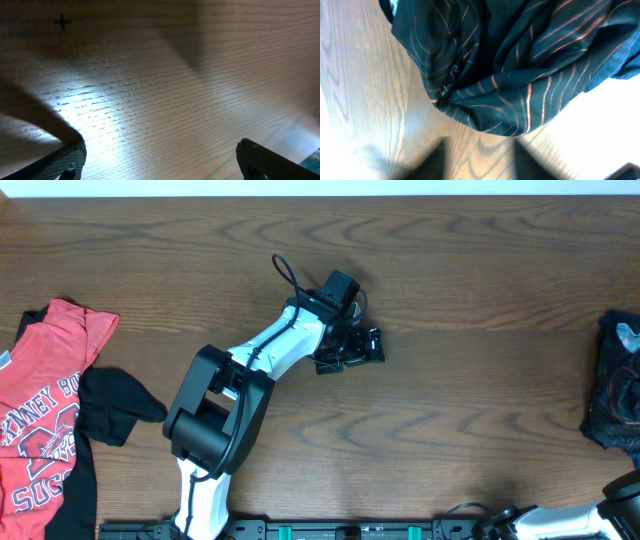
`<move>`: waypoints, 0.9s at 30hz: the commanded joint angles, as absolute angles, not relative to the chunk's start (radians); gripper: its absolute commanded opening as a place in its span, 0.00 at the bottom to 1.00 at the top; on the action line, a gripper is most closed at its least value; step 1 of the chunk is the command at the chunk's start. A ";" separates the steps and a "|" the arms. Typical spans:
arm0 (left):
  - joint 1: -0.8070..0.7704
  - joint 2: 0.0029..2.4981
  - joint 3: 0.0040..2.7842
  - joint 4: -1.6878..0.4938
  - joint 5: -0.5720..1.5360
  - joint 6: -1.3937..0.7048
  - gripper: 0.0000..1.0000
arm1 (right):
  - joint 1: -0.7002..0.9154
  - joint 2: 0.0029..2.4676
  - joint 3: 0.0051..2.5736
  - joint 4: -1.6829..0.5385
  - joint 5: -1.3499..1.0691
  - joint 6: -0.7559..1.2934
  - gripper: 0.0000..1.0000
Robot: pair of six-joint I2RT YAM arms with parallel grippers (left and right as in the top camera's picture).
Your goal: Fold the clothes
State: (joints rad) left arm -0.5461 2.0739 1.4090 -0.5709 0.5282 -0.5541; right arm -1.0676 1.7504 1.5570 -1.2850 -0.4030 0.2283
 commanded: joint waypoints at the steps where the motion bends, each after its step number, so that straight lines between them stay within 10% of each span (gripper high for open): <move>1: -0.546 2.105 1.398 -0.582 0.516 -0.558 0.98 | -1.011 1.742 1.549 -1.288 -0.455 0.226 0.25; 5: -0.545 2.105 1.398 -0.565 0.516 -0.559 0.98 | -0.882 1.742 1.490 -1.247 -0.452 0.208 0.02; 8: -0.544 2.105 1.398 -0.564 0.512 -0.558 0.98 | -0.769 1.742 1.455 -1.233 -0.448 0.198 0.38; 11: -0.533 2.105 1.398 -0.564 0.513 -0.558 0.98 | -0.654 1.742 1.437 -1.219 -0.380 0.187 0.39; 16: -0.514 2.105 1.398 -0.571 0.513 -0.558 0.98 | -0.627 1.734 1.462 -1.230 -0.367 0.172 0.86; 21: -0.511 2.105 1.398 -0.566 0.513 -0.555 0.98 | -0.667 1.665 1.498 -1.271 -0.367 0.156 0.36; 27: -0.511 2.105 1.398 -0.564 0.513 -0.543 0.98 | -0.694 1.507 1.498 -1.351 -0.363 0.159 0.44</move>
State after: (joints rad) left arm -0.5179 2.0739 1.4090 -0.5652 0.5396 -0.5533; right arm -0.6861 1.5970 1.4666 -1.3331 -0.3660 0.1669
